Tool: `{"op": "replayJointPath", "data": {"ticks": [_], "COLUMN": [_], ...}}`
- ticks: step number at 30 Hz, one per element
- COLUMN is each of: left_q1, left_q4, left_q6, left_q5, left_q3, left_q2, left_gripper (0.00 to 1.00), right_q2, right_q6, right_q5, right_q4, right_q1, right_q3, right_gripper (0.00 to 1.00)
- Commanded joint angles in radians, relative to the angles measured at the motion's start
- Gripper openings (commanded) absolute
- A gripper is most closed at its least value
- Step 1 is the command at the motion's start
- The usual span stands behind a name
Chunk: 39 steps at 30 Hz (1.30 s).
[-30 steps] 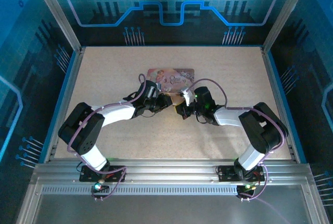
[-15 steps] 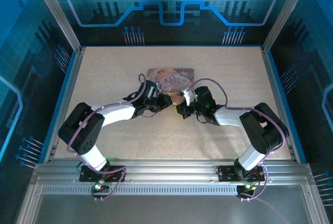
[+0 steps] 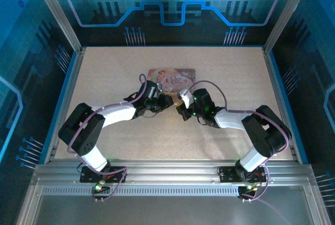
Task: Unlock the padlock with the key
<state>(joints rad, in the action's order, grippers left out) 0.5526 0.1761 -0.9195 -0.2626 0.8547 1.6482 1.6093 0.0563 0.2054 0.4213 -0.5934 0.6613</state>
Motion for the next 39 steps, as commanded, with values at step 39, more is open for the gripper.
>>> {"op": "replayJointPath", "data": {"ticks": [39], "left_q1": [-0.005], "left_q4": [0.027], "left_q6": [-0.042], "left_q5": [-0.069], "left_q3": [0.011], "left_q2": [-0.030], "left_gripper": [0.09], "right_q2": [-0.078], "right_q6": [0.081], "right_q5": [0.060], "right_q4": [-0.019], "right_q1": [-0.026], "right_q3": [-0.057], "right_gripper": [0.00]}}
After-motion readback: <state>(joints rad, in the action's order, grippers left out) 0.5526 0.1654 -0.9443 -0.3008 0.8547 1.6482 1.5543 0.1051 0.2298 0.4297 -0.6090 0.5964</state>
